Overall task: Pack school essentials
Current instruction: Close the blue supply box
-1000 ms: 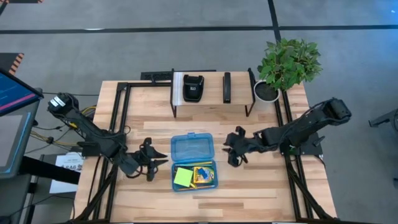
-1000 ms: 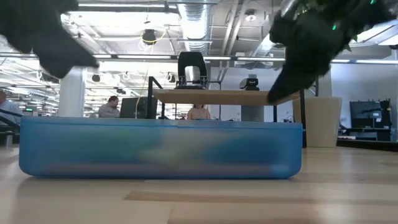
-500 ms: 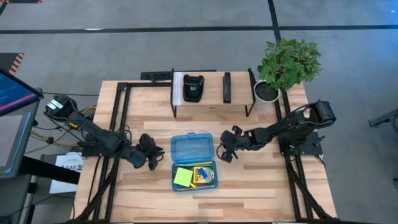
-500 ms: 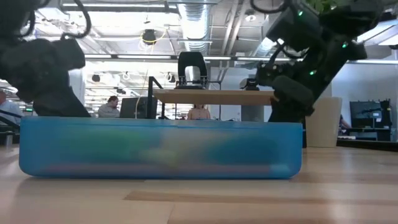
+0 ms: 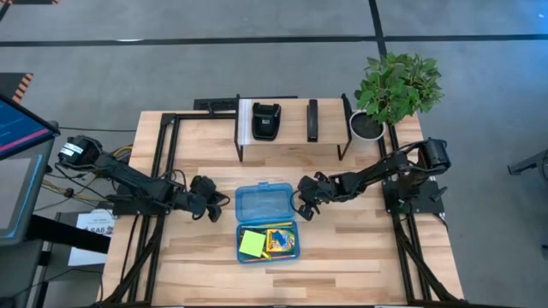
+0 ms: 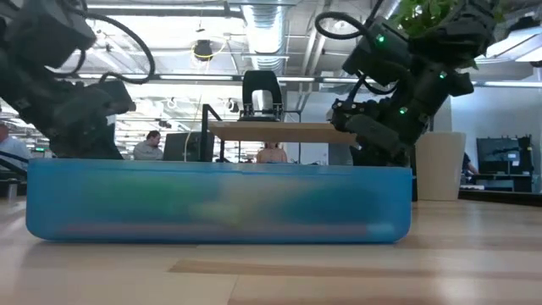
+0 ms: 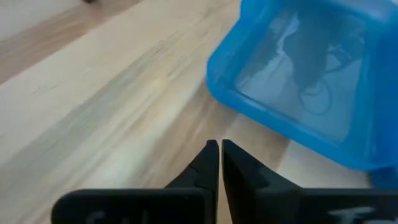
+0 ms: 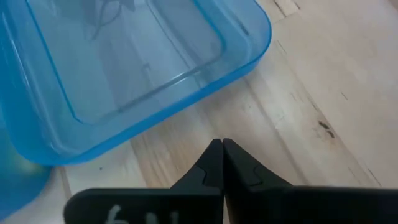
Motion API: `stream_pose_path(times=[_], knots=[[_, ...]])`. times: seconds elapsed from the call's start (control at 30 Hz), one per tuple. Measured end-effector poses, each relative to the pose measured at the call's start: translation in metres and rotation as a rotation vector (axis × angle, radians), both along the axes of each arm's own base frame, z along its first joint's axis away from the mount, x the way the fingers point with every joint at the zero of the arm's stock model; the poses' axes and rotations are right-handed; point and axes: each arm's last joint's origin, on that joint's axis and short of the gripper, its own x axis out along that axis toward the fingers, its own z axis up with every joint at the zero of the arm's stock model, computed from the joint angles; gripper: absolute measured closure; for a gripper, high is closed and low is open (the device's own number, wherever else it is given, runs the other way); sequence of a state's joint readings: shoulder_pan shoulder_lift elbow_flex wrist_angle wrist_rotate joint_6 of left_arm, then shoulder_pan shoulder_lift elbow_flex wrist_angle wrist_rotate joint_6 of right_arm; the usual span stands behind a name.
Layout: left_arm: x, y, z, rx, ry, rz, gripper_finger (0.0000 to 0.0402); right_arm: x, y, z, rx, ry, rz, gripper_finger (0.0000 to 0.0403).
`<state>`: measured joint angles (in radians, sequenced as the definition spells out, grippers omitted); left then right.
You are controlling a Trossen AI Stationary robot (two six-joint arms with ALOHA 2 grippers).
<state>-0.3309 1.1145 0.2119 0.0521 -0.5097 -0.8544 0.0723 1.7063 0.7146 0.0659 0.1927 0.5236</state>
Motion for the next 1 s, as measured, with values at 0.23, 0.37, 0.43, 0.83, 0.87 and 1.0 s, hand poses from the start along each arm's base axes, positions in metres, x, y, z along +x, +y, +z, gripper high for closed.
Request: stream_pose_path(times=[0.23,0.37,0.43,0.83,0.87,1.0], knots=[[0.005,0.012,0.0,-0.05,0.01,0.001,0.04,0.001,-0.007,0.002,0.011,-0.007,-0.019,0.0386],[0.006,0.015,0.001,-0.067,0.011,-0.002,0.0401,0.002,-0.011,0.0,0.027,-0.009,-0.02,0.0393],[0.006,0.015,0.001,-0.076,0.011,-0.004,0.0401,0.002,-0.013,0.001,0.029,-0.012,-0.025,0.0393],[0.012,0.027,0.0,-0.112,-0.004,0.005,0.0401,0.003,-0.028,0.001,0.039,-0.022,-0.057,0.0389],[0.013,0.028,-0.001,-0.112,0.002,0.003,0.0401,0.003,-0.029,0.001,0.041,-0.022,-0.053,0.039],[0.021,0.029,-0.011,-0.135,0.014,-0.021,0.0401,0.003,-0.032,0.001,0.049,-0.022,-0.056,0.0388]])
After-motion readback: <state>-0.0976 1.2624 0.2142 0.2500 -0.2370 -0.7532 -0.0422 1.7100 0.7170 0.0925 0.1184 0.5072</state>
